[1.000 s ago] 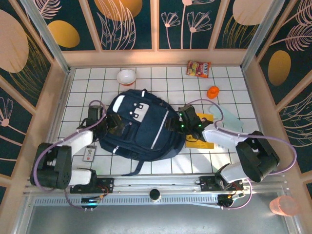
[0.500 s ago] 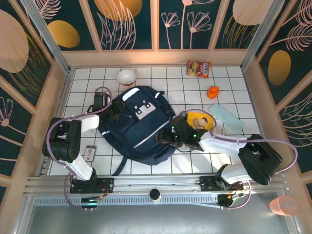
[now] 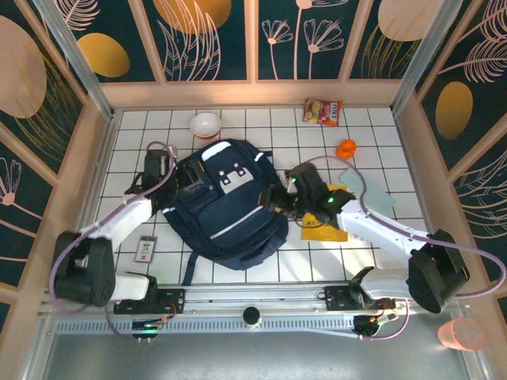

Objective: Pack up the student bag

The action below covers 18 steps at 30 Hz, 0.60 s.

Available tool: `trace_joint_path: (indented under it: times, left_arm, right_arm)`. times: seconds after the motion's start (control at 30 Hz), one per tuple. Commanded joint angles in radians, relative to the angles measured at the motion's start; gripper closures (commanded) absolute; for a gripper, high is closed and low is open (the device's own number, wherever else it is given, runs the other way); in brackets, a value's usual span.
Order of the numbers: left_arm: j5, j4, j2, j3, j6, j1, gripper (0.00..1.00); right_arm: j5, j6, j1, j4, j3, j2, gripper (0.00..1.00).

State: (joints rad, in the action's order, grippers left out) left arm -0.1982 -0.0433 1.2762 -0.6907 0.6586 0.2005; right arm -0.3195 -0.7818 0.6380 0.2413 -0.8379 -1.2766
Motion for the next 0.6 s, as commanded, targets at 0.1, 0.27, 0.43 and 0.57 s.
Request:
trace_joint_path:
  times: [0.1, 0.27, 0.43, 0.57]
  left_arm:
    - [-0.023, 0.042, -0.092, 0.233, 0.136, -0.014, 0.55]
    - [-0.036, -0.051, -0.081, 0.298, 0.099, -0.014, 0.63]
    - [-0.108, -0.128, 0.084, 0.253, 0.02, 0.004, 0.69]
    - [-0.111, -0.179, 0.186, 0.185, 0.007, 0.073, 0.7]
  right_arm:
    - [-0.029, 0.2, -0.139, 0.013, -0.108, -0.194, 0.4]
    - [-0.043, 0.182, -0.136, -0.143, -0.029, -0.307, 0.44]
    - [-0.036, 0.119, -0.097, -0.223, 0.105, -0.287, 0.46]
    - [0.033, 0.032, -0.008, -0.211, 0.212, -0.165, 0.46]
